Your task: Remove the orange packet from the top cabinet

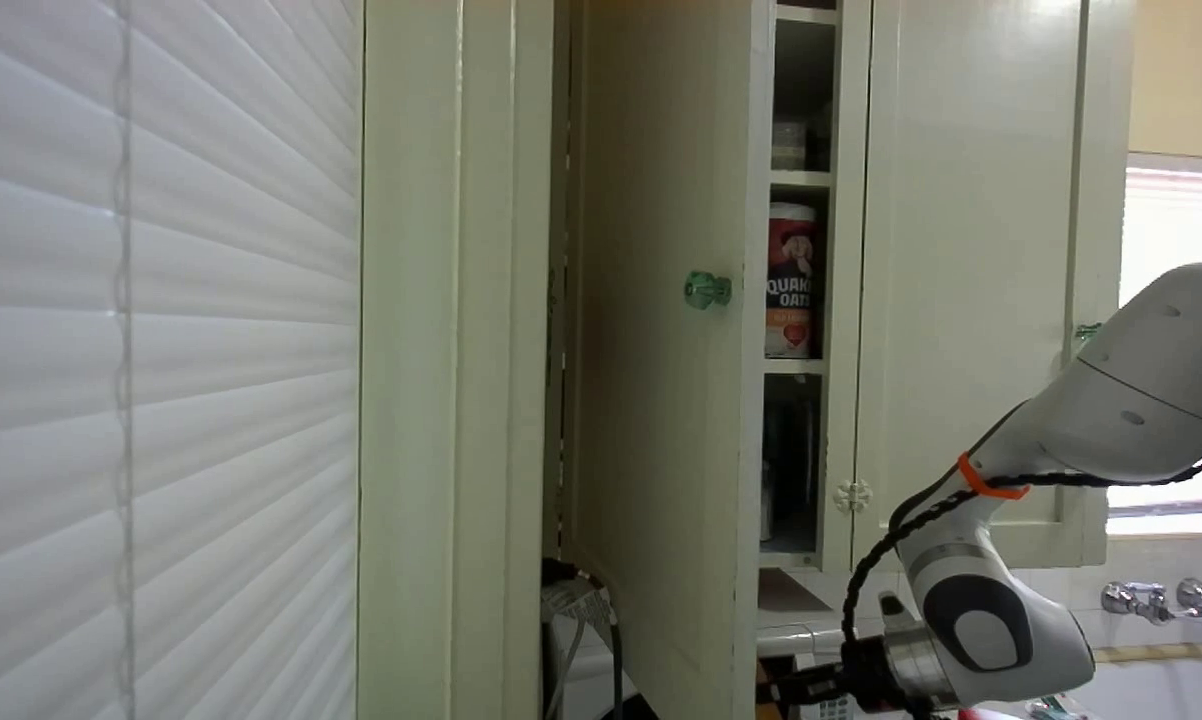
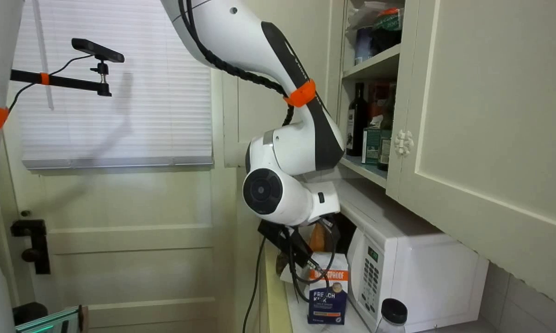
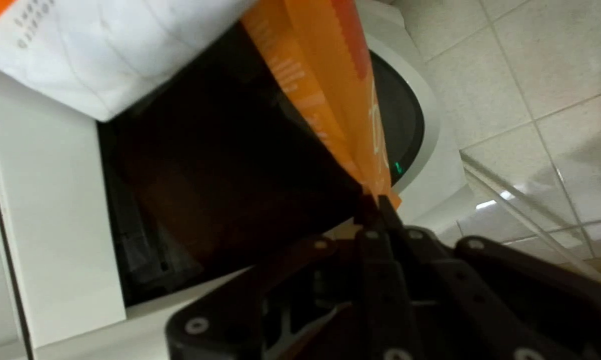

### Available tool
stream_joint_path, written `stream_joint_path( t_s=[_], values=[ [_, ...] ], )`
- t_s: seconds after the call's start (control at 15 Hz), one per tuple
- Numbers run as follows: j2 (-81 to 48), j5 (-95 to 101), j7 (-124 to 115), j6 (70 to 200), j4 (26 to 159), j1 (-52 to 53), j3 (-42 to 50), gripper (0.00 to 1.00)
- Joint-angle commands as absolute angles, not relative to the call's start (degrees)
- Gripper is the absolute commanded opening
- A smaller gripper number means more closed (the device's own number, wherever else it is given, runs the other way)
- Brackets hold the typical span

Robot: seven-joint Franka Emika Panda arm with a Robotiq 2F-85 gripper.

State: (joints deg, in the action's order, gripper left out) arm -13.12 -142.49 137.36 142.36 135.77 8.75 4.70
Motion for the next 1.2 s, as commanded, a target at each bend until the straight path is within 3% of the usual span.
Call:
stream_joint_path(
  t_s=[0.0, 0.53, 0.6, 0.67, 1.13],
  values=[
    [-14.95, -143.37, 138.76, 141.39, 136.04, 8.08, 4.15, 0.0],
    [-16.59, -143.28, 138.65, 141.71, 135.72, 8.4, 4.51, 0.0],
    [-16.48, -143.34, 138.68, 141.95, 135.7, 8.43, 4.54, 0.26],
    [-16.35, -143.22, 138.59, 142.09, 135.71, 8.43, 4.56, 0.27],
    [-15.31, -143.01, 138.53, 143.01, 135.32, 8.41, 4.78, 0.78]
  ],
)
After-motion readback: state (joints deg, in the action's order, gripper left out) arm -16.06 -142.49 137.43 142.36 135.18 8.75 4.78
